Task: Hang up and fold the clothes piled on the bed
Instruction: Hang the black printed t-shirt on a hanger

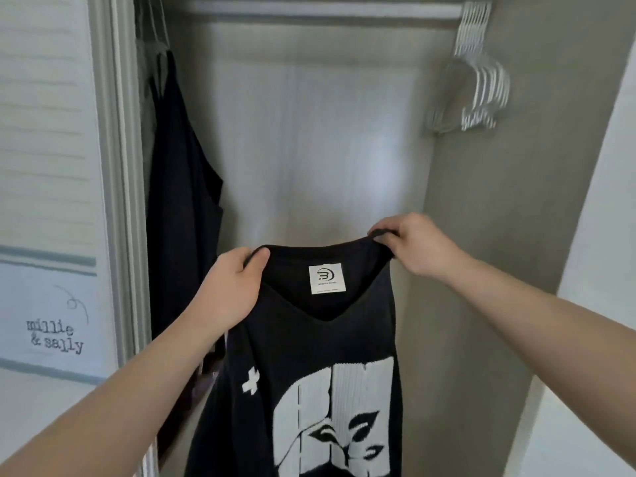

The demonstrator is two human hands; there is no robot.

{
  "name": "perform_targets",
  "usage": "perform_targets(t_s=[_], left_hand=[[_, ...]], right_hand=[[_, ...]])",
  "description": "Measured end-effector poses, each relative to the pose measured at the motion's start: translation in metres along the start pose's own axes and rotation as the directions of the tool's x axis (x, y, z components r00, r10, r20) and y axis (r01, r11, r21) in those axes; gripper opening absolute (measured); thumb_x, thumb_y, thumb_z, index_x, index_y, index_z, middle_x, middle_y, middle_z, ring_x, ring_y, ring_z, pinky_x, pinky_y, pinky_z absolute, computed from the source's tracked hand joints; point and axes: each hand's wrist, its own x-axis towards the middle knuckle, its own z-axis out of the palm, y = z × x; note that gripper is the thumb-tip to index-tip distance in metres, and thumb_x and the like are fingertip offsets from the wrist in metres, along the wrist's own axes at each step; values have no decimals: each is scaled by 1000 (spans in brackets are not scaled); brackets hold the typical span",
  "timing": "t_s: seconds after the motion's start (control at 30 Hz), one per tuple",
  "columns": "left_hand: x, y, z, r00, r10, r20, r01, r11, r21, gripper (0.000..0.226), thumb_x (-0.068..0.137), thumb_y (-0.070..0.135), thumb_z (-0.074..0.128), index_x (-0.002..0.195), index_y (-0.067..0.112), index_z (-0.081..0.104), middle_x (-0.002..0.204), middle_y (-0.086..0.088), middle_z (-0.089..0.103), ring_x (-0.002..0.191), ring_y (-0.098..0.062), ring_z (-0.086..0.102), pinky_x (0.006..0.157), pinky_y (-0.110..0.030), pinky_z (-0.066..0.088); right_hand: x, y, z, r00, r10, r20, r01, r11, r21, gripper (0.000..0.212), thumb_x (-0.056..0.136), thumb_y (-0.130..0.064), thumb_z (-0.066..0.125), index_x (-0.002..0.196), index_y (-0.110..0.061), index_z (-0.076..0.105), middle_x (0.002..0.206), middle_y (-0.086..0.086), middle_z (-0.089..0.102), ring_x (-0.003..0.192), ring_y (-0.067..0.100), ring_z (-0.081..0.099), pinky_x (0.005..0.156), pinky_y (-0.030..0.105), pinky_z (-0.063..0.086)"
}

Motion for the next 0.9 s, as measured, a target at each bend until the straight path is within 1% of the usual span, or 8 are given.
perform_targets(t_s=[0.07, 0.17, 0.3, 0.43, 0.57, 0.67, 0.77, 0.9], left_hand=[[37, 27, -8, 999, 37, -28, -37, 999, -32, 50, 104, 41, 47, 80, -3, 53, 67, -4, 49, 63, -21, 50, 61, -35, 41], [89, 73, -16, 992, 110, -67, -114, 992, -61, 53, 104, 42, 45, 93, -8, 59, 77, -8, 57, 71, -24, 56, 68, -37, 45], [148, 134, -11, 974, 195, -114, -201, 979, -41, 44, 104, 41, 45, 86, 5, 63, 79, -9, 56, 74, -25, 56, 71, -35, 43], [195, 193, 2, 947, 300, -119, -294, 954, 61, 38, 105, 38, 44, 78, 11, 48, 72, -9, 46, 68, -23, 48, 64, -32, 36], [227, 227, 17, 921, 376, -103, -343, 908, 242, 44, 105, 36, 43, 81, 3, 58, 78, -9, 61, 77, -28, 58, 62, -31, 41], [242, 237, 32, 909, 407, -91, -342, 851, 399, 44, 105, 34, 44, 70, 8, 48, 69, -8, 54, 65, -24, 50, 52, -31, 31], [256, 236, 39, 906, 413, -96, -328, 827, 457, 45, 104, 33, 45, 66, 9, 43, 66, -7, 50, 60, -21, 45, 51, -31, 28], [269, 228, 42, 898, 429, -97, -335, 810, 482, 46, 104, 35, 45, 65, 11, 42, 64, -6, 49, 59, -20, 45, 51, -32, 27]], right_hand=[[33, -6, -31, 999, -45, 3, 45, 987, -157, 22, 103, -14, 51, 106, -10, 73, 101, 6, 73, 99, 25, 63, 83, 27, 44], [82, -14, -81, 999, -36, 5, 35, 936, -349, 24, 104, -20, 47, 89, -13, 64, 83, 3, 64, 91, 33, 62, 83, 39, 51], [134, -16, -133, 996, -30, -88, -14, 885, -465, 31, 101, -20, 48, 72, -23, 56, 77, 1, 62, 85, 31, 61, 79, 40, 54], [171, -6, -158, 972, -61, -228, -87, 806, -586, 19, 98, -20, 50, 100, -22, 68, 103, 5, 67, 95, 31, 61, 74, 35, 48], [199, 10, -177, 908, -202, -367, -174, 615, -769, 30, 93, -18, 50, 120, -25, 62, 124, 4, 59, 117, 29, 51, 90, 38, 35], [211, 27, -191, 886, -69, -458, -360, 521, -774, 42, 90, -16, 52, 132, -22, 50, 133, 10, 48, 126, 32, 42, 103, 42, 30], [219, 42, -195, 855, 49, -515, -471, 486, -736, 45, 91, -15, 52, 135, -21, 45, 136, 12, 48, 128, 32, 41, 103, 43, 31], [230, 58, -195, 808, 55, -586, -538, 474, -697, 41, 94, -13, 50, 135, -19, 47, 136, 13, 50, 127, 33, 45, 100, 40, 33]])
